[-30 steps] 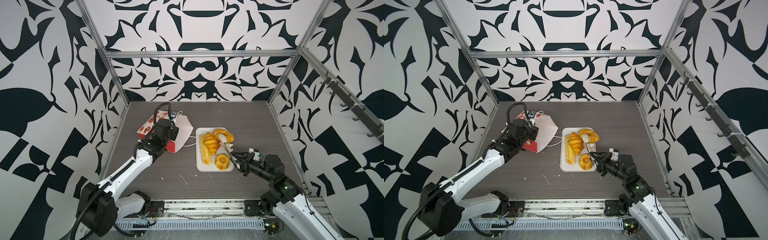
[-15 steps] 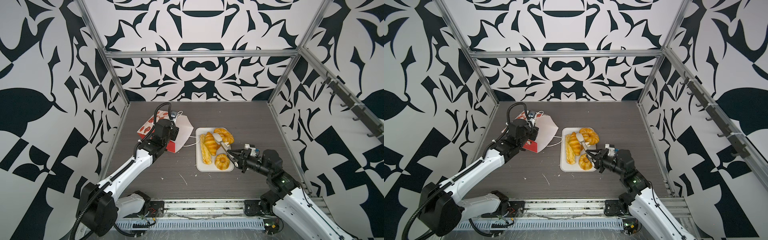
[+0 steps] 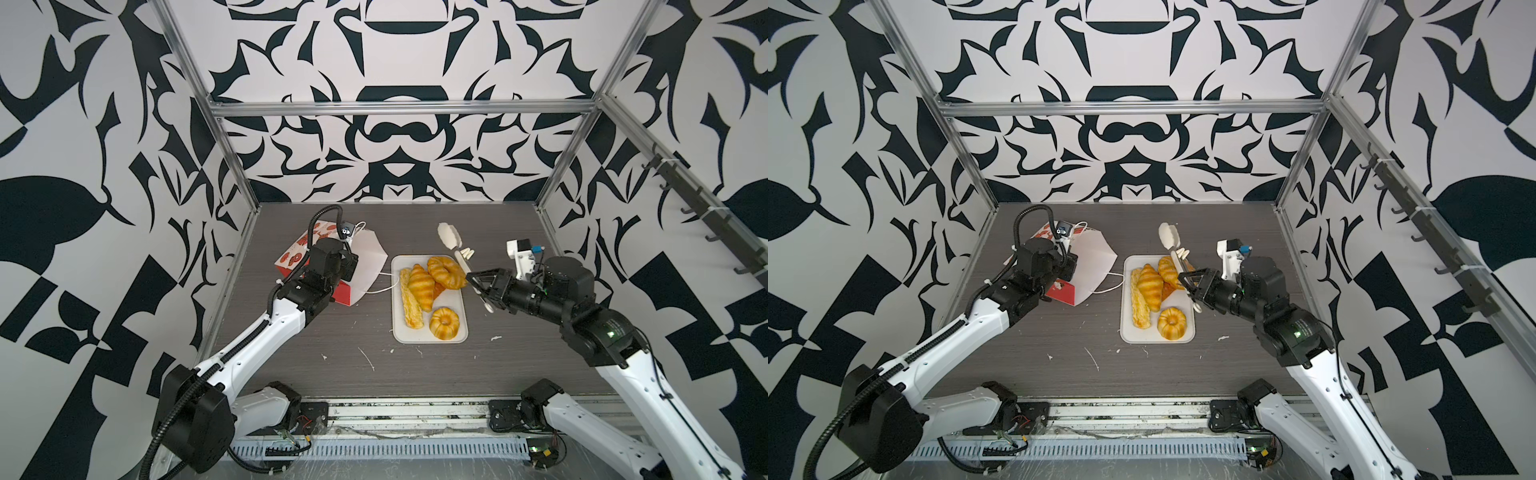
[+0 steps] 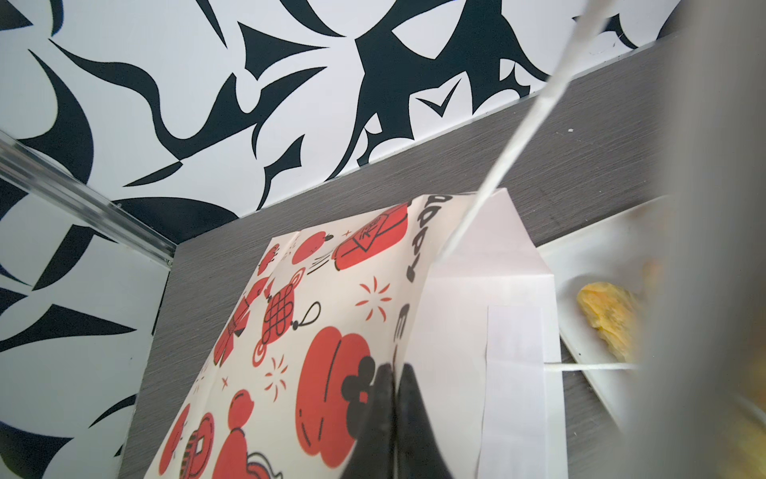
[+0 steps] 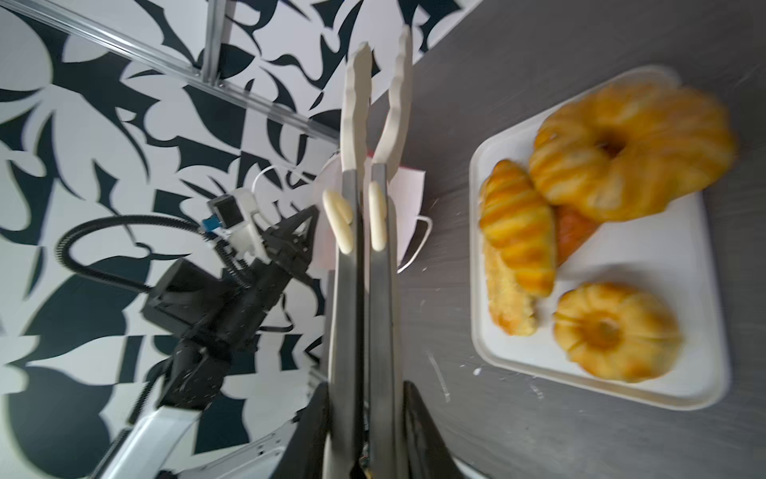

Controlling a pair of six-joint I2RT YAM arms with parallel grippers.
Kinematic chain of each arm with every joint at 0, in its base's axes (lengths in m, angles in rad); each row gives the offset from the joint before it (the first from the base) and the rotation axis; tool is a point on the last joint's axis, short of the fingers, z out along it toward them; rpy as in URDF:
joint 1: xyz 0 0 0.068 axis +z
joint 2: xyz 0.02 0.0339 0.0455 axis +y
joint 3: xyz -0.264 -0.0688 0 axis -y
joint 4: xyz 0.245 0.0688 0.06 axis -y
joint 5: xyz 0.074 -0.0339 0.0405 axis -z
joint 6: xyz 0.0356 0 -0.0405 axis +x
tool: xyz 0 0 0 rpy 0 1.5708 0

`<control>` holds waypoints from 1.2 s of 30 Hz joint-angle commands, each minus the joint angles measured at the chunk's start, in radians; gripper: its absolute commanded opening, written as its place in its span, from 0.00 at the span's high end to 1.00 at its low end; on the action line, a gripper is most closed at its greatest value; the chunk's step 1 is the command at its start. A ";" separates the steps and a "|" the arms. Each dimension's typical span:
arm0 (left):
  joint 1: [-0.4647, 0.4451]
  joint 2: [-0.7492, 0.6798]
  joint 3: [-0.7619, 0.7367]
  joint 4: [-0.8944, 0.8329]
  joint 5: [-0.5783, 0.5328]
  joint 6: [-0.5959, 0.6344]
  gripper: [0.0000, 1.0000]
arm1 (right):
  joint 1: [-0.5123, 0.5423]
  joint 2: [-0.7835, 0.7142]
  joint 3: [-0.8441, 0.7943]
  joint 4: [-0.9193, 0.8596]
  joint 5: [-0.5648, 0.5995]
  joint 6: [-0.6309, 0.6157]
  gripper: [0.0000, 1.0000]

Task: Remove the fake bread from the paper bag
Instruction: 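Lift the tongs off the tray and set them on the table, right gripper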

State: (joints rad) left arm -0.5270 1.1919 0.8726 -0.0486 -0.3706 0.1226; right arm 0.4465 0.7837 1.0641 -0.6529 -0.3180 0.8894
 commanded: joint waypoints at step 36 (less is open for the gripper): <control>-0.004 -0.045 -0.016 0.023 -0.036 0.000 1.00 | -0.432 0.527 -0.382 0.055 0.271 -0.420 0.70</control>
State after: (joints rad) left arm -0.5270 1.1698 0.8730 -0.0429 -0.3965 0.1276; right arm 0.0406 1.2671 0.7090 -0.6827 -0.0135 0.4736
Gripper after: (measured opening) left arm 0.048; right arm 0.302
